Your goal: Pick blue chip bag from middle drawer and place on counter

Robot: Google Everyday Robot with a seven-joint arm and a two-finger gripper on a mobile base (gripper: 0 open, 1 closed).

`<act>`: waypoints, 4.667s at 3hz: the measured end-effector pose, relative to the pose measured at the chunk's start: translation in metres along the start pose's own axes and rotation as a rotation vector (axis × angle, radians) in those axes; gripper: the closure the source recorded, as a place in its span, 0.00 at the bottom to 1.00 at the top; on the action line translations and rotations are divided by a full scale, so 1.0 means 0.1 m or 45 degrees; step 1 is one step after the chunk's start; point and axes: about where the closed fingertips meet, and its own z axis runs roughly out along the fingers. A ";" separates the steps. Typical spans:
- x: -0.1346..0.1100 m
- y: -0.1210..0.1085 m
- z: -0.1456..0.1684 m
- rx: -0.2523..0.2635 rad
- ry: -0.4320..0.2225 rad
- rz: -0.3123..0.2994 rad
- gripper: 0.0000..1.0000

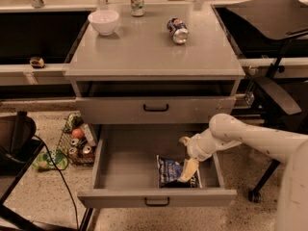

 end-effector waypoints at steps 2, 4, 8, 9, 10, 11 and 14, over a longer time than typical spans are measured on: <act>0.34 -0.20 0.52 -0.026 0.055 0.006 0.00; 0.58 -0.26 0.85 -0.058 0.053 0.040 0.17; -0.03 0.22 -0.55 0.369 -0.217 -0.180 1.00; 0.15 0.29 -0.78 0.435 -0.225 -0.157 1.00; 0.16 0.29 -0.78 0.434 -0.224 -0.154 1.00; -0.10 0.26 -1.18 0.530 -0.178 -0.257 1.00; -1.61 0.20 -3.25 0.944 0.202 -0.784 1.00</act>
Offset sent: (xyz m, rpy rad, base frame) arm 0.0341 -0.0074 -0.0929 -0.0524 0.0396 0.0026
